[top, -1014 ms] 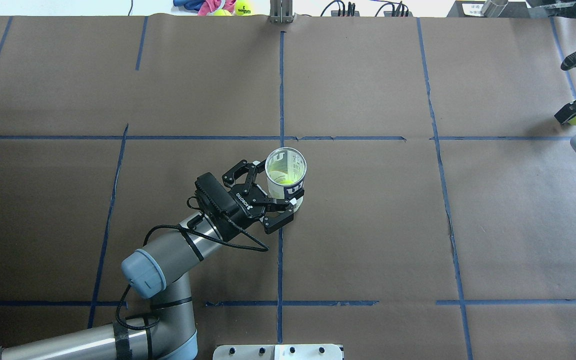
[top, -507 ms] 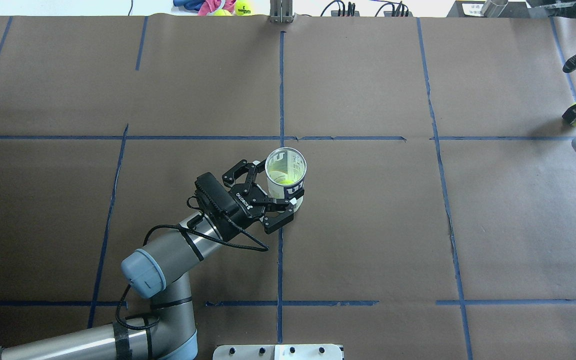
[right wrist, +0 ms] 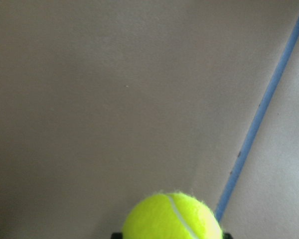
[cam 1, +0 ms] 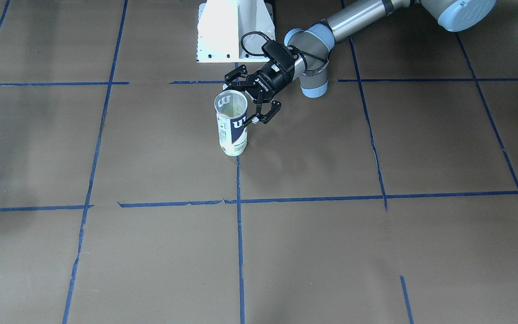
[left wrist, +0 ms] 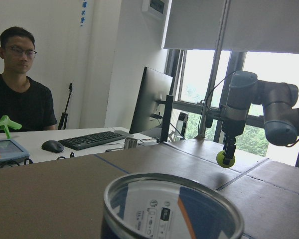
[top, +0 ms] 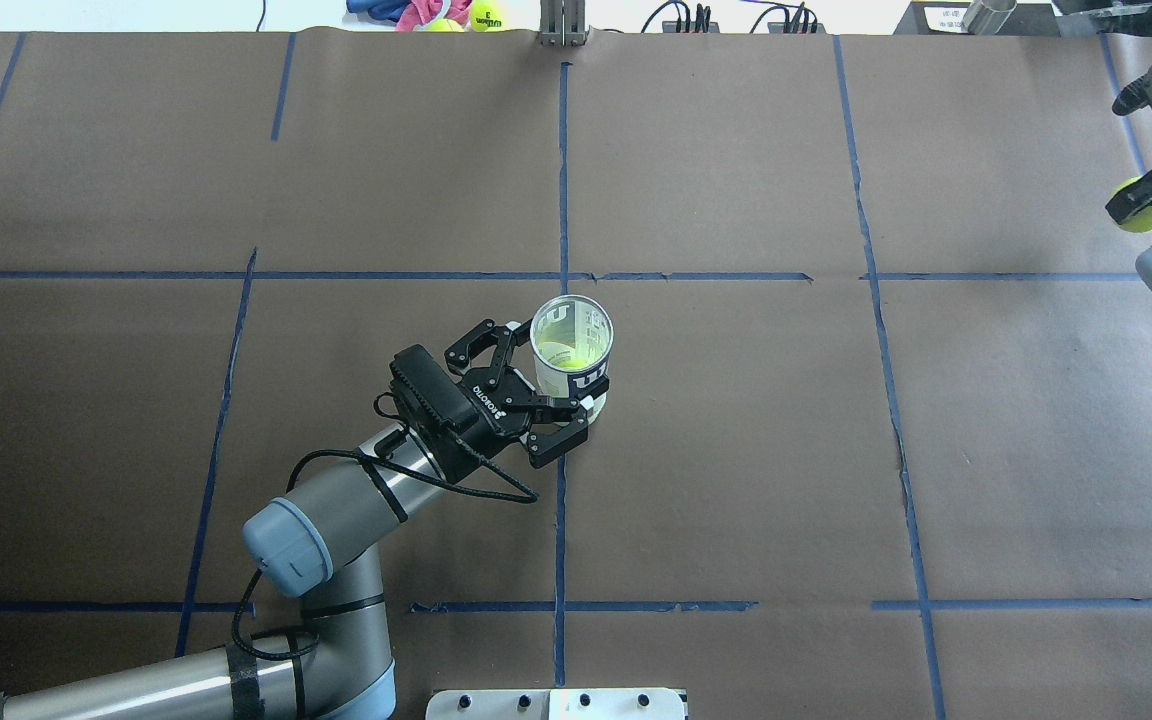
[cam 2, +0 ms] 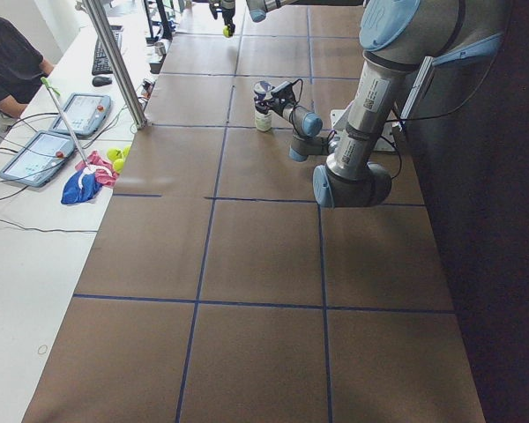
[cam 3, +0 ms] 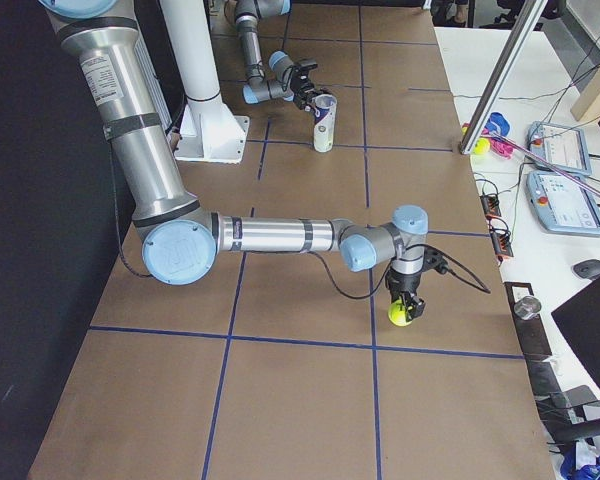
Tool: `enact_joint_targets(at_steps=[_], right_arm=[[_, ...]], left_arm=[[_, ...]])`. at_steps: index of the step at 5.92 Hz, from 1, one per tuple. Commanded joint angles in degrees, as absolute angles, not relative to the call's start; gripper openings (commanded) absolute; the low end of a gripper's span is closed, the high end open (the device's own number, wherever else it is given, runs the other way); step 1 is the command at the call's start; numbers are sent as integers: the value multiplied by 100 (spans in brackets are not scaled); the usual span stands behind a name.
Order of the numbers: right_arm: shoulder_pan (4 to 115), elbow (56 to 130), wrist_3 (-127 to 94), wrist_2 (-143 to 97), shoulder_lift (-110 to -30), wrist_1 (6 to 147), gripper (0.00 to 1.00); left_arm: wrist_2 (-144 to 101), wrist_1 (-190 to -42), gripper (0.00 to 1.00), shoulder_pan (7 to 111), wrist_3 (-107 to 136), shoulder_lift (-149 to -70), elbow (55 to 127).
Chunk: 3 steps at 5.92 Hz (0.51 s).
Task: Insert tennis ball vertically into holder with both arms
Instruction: 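Carry the second ball with the right gripper above the can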
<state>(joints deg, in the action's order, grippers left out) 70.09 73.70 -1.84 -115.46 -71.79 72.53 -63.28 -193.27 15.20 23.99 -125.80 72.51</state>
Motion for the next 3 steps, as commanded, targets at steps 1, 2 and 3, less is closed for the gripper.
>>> enact_joint_targets(at_steps=[1,2,3], right_arm=[[6935,9210,-1275,-12842,-7138,8624,11],[6795,9916,-2484,-13641,-7102,8692,12],[6516,10532,-3819,-14232,-7023,8675,11]], left_arm=[[-6328,-19327,99,1521,2399,-12577,7251],[-6328,-19327,99,1521,2399,-12586,7251],[-6328,-19327,99,1521,2399,-12577,7242]])
